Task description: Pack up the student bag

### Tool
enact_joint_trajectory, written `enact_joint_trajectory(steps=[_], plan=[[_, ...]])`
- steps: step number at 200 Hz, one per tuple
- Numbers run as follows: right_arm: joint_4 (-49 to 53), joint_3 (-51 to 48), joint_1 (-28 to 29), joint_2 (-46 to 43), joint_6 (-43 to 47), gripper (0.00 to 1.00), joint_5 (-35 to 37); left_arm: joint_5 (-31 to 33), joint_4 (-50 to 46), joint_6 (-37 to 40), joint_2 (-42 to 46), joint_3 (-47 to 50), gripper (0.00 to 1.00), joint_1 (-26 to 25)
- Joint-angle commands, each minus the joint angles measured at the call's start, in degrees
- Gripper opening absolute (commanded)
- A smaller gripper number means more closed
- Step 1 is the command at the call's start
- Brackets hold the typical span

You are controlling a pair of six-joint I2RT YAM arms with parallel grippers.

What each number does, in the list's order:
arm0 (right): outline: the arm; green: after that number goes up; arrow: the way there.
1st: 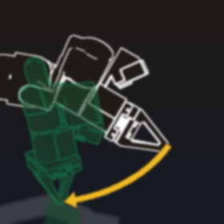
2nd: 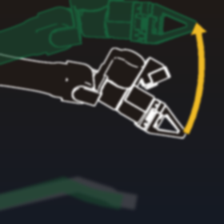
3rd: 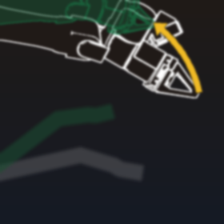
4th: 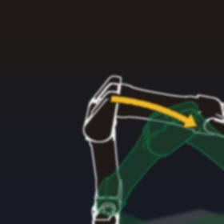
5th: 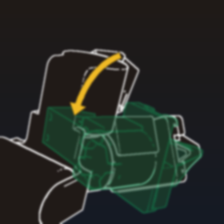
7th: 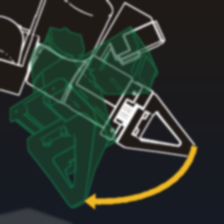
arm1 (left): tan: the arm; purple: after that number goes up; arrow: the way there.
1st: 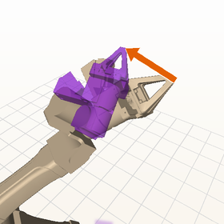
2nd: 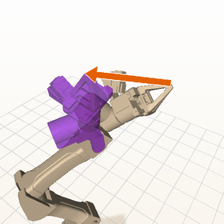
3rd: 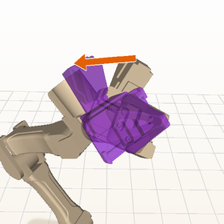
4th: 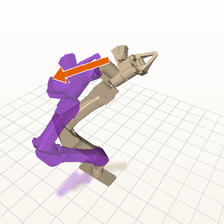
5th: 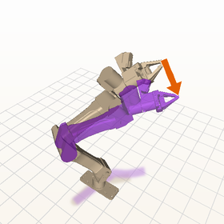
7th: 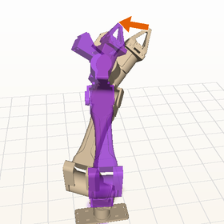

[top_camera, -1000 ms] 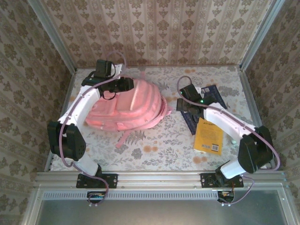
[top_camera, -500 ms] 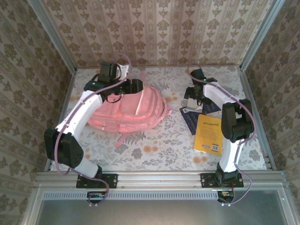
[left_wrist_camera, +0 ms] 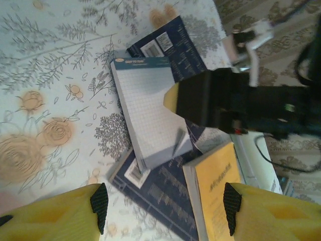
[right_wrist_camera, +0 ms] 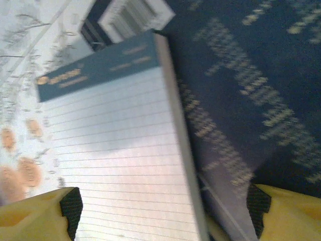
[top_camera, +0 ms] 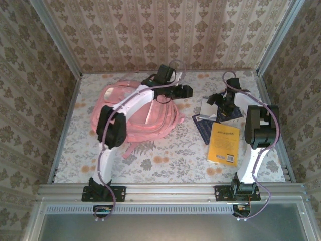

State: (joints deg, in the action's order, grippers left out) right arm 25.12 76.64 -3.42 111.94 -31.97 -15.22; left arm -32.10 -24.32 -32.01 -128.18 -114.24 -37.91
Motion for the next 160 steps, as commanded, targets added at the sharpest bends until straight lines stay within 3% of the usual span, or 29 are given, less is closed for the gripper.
enact_joint_trajectory(steps=[1, 48, 87, 160], plan=[[-3.64, -1.1, 0.09, 0.9, -1.79, 0.84, -7.47, -2.17, 1.26, -3.5, -6.11, -6.45, 0.64, -1.01], [-9.63, -4.41, -0.36, 2.41, -5.83, 0.76, -13.14, -3.06, 2.56, -7.66, -17.49, -12.77, 0.56, -3.14], [-15.73, -8.01, -0.29, 2.41, -9.47, 0.73, -17.11, -2.1, 2.2, -8.16, -19.44, -12.94, 0.46, -3.06], [-29.98, -14.12, -0.36, 0.29, -19.61, 0.63, -24.56, -6.3, 3.4, -9.14, -20.49, -11.67, 0.21, -3.13]])
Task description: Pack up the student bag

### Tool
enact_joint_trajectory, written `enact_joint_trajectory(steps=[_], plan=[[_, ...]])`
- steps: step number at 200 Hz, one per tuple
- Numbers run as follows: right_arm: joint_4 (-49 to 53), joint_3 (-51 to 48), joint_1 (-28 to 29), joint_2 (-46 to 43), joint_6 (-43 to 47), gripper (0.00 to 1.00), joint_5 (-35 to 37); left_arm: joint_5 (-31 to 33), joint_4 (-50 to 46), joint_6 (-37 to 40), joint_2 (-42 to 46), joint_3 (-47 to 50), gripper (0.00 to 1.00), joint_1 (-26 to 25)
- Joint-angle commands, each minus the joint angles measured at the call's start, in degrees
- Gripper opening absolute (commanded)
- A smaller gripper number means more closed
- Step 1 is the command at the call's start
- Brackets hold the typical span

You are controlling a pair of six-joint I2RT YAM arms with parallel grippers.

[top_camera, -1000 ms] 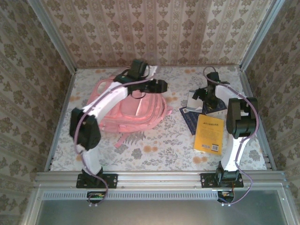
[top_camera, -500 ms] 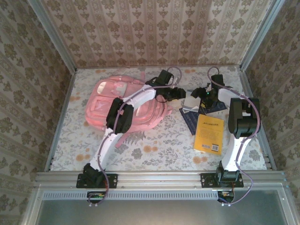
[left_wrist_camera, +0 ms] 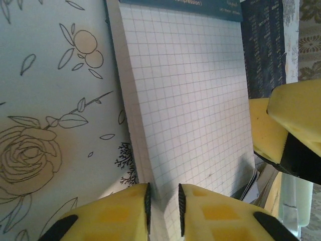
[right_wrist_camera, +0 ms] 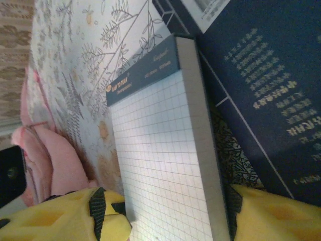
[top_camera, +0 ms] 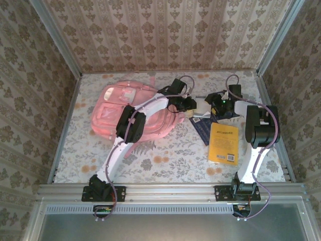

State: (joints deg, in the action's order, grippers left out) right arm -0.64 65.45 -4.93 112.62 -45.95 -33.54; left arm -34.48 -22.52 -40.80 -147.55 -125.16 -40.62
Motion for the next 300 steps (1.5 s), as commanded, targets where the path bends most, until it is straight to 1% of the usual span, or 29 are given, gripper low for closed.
enact_joint_trajectory(steps=[1, 18, 34, 50, 68, 87, 108, 123, 140, 156, 166, 170, 189, 226, 244, 271, 286, 300], plan=[[-4.25, -2.99, 1.15, -0.39, -5.63, 0.63, -6.26, -3.92, 1.65, -0.3, -1.14, -0.72, 0.21, -0.38], [-4.81, -3.77, 1.15, -1.41, -5.96, 0.59, -6.1, -4.24, 1.8, -0.31, -0.94, -0.13, 0.19, -0.39], [-6.0, -4.51, 1.17, -2.16, -6.66, 0.52, -6.53, -4.7, 2.21, -0.66, -0.86, 0.27, 0.18, -0.34], [-6.1, -4.95, 1.17, -2.71, -6.79, 0.44, -6.3, -5.09, 2.31, -0.78, -0.81, 0.27, 0.18, -0.4], [-5.6, -5.19, 1.15, -3.14, -6.43, 0.29, -5.5, -5.23, 2.27, -0.78, -0.16, 0.48, 0.18, -0.24], [-5.69, -5.6, 1.19, -3.33, -6.43, 0.14, -5.36, -5.29, 2.36, -0.42, 1.5, 1.47, 0.23, 0.08], [-4.41, -5.12, 1.23, -3.63, -5.37, 0.06, -4.6, -5.28, 2.27, 0.38, 3.99, 2.96, 0.34, 0.42], [-2.34, -4.12, 1.21, -4.0, -3.68, 0.04, -3.81, -4.92, 1.3, 1.24, 6.01, 3.93, 0.43, 0.87], [0.46, -2.78, 1.24, -5.0, -1.49, 0.0, -2.8, -4.14, 0.77, 1.9, 9.34, 6.21, 0.48, 1.64], [2.59, -1.97, 1.38, -6.77, 1.1, 0.0, -0.97, -3.02, 1.36, 2.07, 13.85, 9.67, 0.54, 2.68], [4.32, -1.16, 1.5, -8.04, 2.84, 0.0, 0.22, -2.78, 1.27, 2.78, 16.75, 11.55, 0.57, 3.36], [5.07, -0.89, 1.58, -8.51, 3.54, 0.0, 0.73, -0.83, 1.0, 3.28, 17.94, 12.17, 0.58, 3.57], [7.34, 0.58, 1.76, -10.14, 6.36, 0.0, 1.95, 1.57, -1.42, 5.94, 22.58, 14.0, 0.62, 4.39], [9.99, 3.25, 3.27, -12.51, 8.85, 0.0, 2.39, 3.86, -4.8, 9.36, 30.47, 16.67, 0.65, 5.19], [8.66, 2.39, 4.99, -15.58, 9.04, 0.0, 0.76, 4.33, -6.04, 10.51, 34.35, 18.51, 0.66, 5.58], [2.7, -1.81, 9.16, -22.78, 8.78, 0.0, -3.11, 3.96, -5.31, 10.35, 41.87, 25.59, 0.7, 7.7], [0.14, -3.25, 11.35, -25.58, 8.43, 0.0, -8.38, 1.7, -3.18, 9.17, 46.29, 30.77, 0.74, 9.64], [-1.63, -3.68, 13.09, -26.97, 7.18, 0.0, -14.4, -1.83, -1.35, 7.65, 49.75, 35.3, 0.76, 11.73]])
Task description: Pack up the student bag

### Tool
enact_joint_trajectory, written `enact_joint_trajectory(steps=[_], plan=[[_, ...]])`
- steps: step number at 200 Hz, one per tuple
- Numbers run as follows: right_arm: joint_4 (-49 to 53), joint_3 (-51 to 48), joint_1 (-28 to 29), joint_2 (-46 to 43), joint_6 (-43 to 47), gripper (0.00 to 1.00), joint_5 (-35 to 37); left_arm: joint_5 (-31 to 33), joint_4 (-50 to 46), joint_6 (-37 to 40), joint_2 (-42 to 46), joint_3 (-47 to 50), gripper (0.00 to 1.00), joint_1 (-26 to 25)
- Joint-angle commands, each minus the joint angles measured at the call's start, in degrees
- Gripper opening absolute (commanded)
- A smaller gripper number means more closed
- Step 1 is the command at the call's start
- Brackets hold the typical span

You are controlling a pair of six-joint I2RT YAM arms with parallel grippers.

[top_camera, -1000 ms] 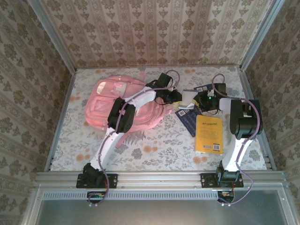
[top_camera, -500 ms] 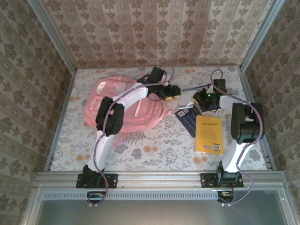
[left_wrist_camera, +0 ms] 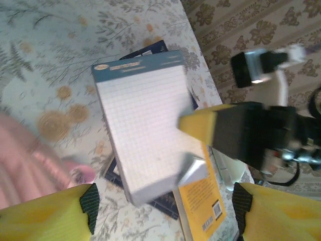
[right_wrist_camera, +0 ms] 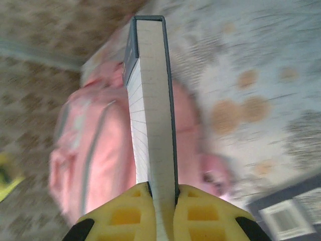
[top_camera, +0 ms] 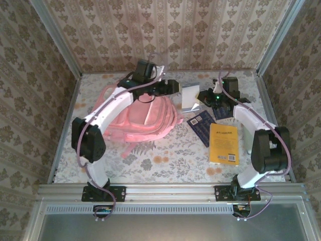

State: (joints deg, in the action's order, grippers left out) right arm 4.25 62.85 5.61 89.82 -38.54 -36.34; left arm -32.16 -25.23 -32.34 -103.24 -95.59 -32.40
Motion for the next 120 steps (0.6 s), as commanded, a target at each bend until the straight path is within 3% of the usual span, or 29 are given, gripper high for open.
enact_joint_trajectory(steps=[1, 34, 76, 120], plan=[[-6.66, -1.16, 2.74, -4.28, -0.31, 0.0, -12.02, -4.23, 1.39, -0.85, 5.61, 6.01, 0.77, 3.63], [-6.1, -1.57, 8.71, -7.41, 0.75, 0.0, -18.01, -10.03, 4.74, -2.06, 12.27, 14.08, 0.78, 6.98], [-11.5, -5.14, 13.42, -11.68, -2.71, 0.0, -18.35, -19.7, 20.15, -10.91, 17.4, 24.39, 0.74, 8.41], [-17.05, -8.69, 13.41, -13.12, -6.71, 0.0, -17.74, -24.12, 39.2, -22.52, 19.66, 32.46, 0.54, 7.29]])
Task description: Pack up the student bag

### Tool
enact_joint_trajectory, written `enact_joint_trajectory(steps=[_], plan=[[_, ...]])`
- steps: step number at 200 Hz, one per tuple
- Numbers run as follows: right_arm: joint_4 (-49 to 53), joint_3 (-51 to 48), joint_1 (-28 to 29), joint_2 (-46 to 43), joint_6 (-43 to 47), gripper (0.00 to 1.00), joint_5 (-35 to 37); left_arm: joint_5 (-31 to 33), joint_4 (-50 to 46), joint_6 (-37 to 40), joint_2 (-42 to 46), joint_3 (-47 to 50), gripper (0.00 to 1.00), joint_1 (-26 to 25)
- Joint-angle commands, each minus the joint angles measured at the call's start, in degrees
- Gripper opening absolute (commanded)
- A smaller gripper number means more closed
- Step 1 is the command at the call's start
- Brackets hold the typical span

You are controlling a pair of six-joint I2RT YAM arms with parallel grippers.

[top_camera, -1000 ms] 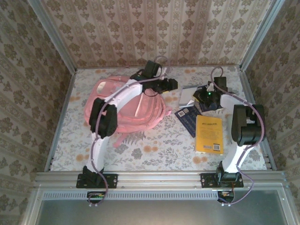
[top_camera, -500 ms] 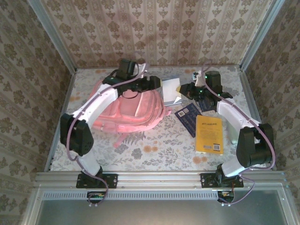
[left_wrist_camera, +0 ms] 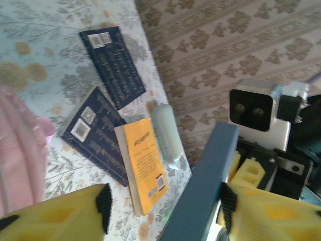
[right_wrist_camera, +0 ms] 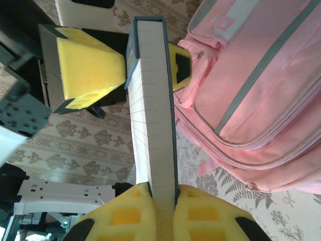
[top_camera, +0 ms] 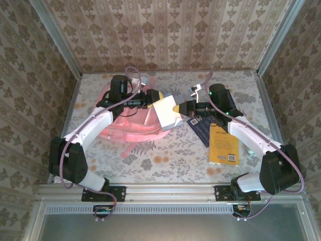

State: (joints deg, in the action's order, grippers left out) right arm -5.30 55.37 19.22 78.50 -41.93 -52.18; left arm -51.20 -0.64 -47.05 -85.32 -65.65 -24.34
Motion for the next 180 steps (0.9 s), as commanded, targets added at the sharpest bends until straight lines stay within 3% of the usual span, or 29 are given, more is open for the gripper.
enact_joint_trajectory(steps=[1, 23, 67, 75, 84, 88, 105, 132, 180], plan=[[-7.6, -1.27, -0.22, -1.83, -3.37, 0.0, -1.84, -5.11, 14.83, -7.89, 1.74, 2.57, 0.53, -0.79], [-8.51, -1.98, -0.17, -1.71, -4.32, 0.0, -0.73, -4.89, 17.8, -9.1, 2.2, 3.81, 0.4, -1.41], [-7.29, -2.6, -0.33, -2.09, -5.1, 0.01, 4.07, -5.34, 22.24, -11.77, 2.59, 5.17, 0.02, -1.41], [-7.8, -2.92, -0.19, -2.08, -5.94, 0.14, 5.04, -4.84, 22.78, -12.36, 2.8, 5.34, 0.0, -1.25], [-8.68, -3.66, -0.14, -2.36, -7.22, 0.49, 6.61, -3.92, 23.81, -13.13, 3.13, 5.54, 0.0, -1.09], [-8.99, -3.94, -0.03, -2.54, -7.84, 0.6, 7.57, -3.48, 24.31, -13.75, 3.34, 5.59, 0.0, -0.99], [-12.57, -6.77, 0.52, -3.54, -11.2, 0.85, 10.87, -0.48, 26.99, -16.17, 4.21, 6.3, 0.0, -0.71], [-21.95, -13.28, 2.23, -4.52, -19.21, 0.96, 15.44, 4.86, 31.79, -21.59, 5.17, 7.6, 0.0, -0.59], [-37.85, -23.35, 8.74, -9.84, -25.25, 1.0, 25.16, 12.77, 31.28, -22.83, 7.9, 9.6, 0.0, -0.79]])
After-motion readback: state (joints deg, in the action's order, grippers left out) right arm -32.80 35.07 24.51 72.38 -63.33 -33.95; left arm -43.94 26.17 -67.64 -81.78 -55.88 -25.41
